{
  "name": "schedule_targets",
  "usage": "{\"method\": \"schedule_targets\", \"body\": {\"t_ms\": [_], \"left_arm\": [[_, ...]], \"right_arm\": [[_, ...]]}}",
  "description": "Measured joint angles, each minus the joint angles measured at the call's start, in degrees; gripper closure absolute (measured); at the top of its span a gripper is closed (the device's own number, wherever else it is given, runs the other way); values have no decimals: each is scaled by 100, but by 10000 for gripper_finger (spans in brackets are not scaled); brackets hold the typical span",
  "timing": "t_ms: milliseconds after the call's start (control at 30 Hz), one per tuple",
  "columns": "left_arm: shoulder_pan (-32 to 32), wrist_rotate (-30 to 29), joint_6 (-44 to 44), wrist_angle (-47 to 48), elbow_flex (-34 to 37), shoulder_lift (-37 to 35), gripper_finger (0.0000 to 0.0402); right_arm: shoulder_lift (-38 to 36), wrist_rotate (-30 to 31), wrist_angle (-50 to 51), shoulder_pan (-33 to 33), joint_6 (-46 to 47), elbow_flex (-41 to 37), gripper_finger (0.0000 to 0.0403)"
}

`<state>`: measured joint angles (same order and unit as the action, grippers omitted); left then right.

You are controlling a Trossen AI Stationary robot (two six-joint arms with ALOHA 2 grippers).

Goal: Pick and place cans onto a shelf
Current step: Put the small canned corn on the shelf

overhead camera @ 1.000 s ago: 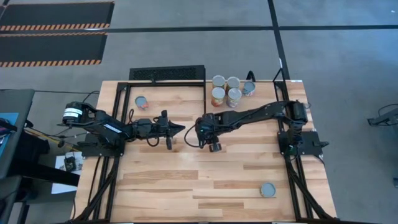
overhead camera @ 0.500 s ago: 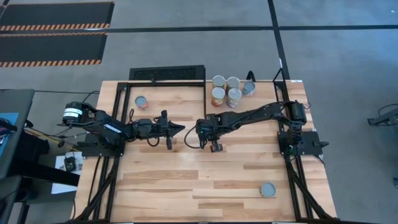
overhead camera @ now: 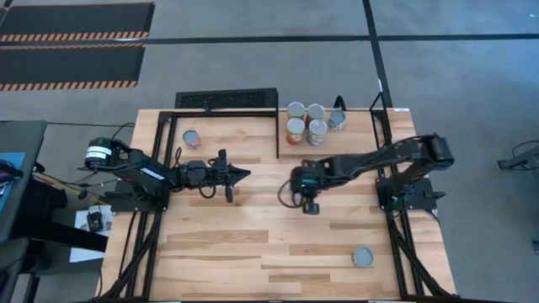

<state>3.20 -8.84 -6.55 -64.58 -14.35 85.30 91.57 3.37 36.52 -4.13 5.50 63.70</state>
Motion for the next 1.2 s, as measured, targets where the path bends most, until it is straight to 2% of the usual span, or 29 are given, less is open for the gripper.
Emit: {"method": "schedule_targets", "body": {"t_ms": [133, 267, 467, 633, 767, 1200], "left_arm": [[0, -1, -17, 9, 0, 0, 400], [0, -57, -17, 9, 0, 0, 400], [0, -63, -17, 5, 0, 0, 400], [0, -63, -17, 7, 0, 0, 400], [0, -63, -16, 5, 0, 0, 400], [4, -103, -13, 16, 0, 0, 400]], "right_arm": [[-637, 187, 536, 94, 674, -641, 394], [-1232, 671, 1488, 425, 1186, -764, 393], [-1780, 1308, 1852, 1447, 1034, -763, 394], [-1794, 1406, 1625, 2353, 227, -763, 392], [-1692, 1280, 1176, 2823, -304, -761, 392], [-1033, 1040, 994, 3439, -776, -763, 392]]}}
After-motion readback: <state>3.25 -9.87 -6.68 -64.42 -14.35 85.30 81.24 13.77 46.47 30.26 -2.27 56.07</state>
